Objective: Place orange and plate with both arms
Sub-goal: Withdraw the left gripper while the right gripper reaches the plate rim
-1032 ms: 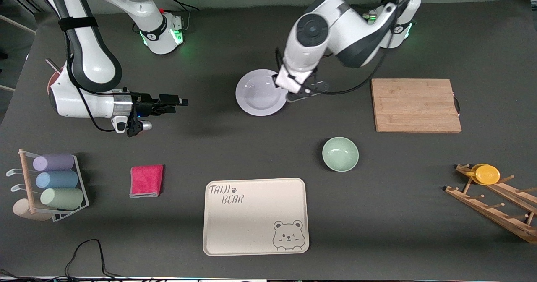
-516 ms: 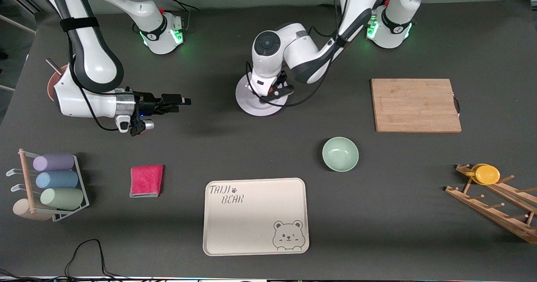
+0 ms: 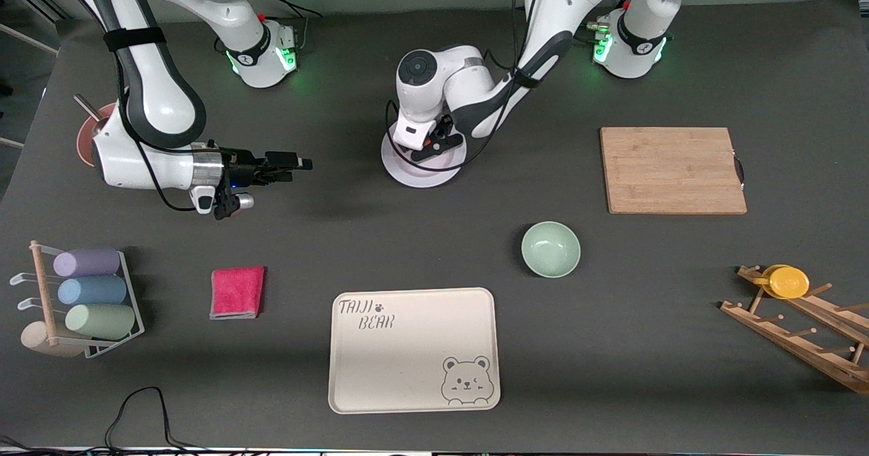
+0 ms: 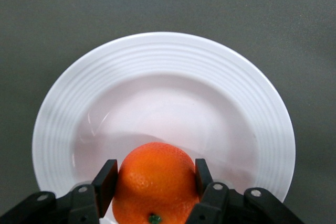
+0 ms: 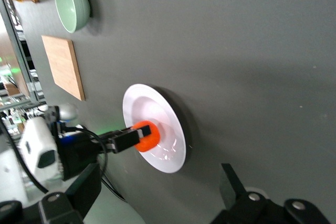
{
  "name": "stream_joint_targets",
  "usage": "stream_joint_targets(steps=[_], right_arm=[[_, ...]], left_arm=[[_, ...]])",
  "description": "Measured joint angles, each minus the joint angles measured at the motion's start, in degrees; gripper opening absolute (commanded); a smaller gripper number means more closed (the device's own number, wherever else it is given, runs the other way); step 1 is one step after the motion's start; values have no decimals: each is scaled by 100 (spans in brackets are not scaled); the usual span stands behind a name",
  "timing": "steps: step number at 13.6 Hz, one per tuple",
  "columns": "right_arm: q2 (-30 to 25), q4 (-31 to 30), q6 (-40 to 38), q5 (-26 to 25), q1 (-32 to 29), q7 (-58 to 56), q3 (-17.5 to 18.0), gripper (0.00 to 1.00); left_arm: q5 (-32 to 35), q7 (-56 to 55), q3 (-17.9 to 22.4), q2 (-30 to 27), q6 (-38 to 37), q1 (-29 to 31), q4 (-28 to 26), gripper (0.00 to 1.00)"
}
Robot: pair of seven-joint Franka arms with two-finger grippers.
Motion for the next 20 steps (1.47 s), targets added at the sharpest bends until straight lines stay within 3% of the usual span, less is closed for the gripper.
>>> stream_joint_targets(steps=[1, 5, 8, 10, 12, 13, 16, 20], right_arm=[[0, -2, 11, 74, 0, -14, 0, 100], [83, -42, 142, 285, 3, -475, 0, 99], [493, -112, 316, 649, 4, -1267, 0, 99], [794, -126, 438, 846, 5, -1643, 0, 94], [1117, -170, 442, 1183, 8, -2091, 11, 94], [1295, -191, 442, 1351, 15, -2276, 29, 94], [1686, -266, 442, 1924, 164, -2722, 116, 94], [1807, -490, 589, 2535, 603, -2843, 279, 94]], left_arm=[[11, -7, 9, 40, 27, 0, 5, 99], [31, -34, 45, 47, 2, 29, 45, 100], [75, -16, 53, -120, -404, 143, 178, 100], [6, 493, 39, -490, -914, 461, 260, 100], [-516, 1611, 94, -1028, -1550, 884, 337, 100], [-832, 2273, 299, -1356, -1858, 1025, 370, 100], [-1657, 4383, 1540, -2323, -2858, 1112, 426, 100], [-1833, 6541, 3039, -3115, -3845, 1187, 420, 100]])
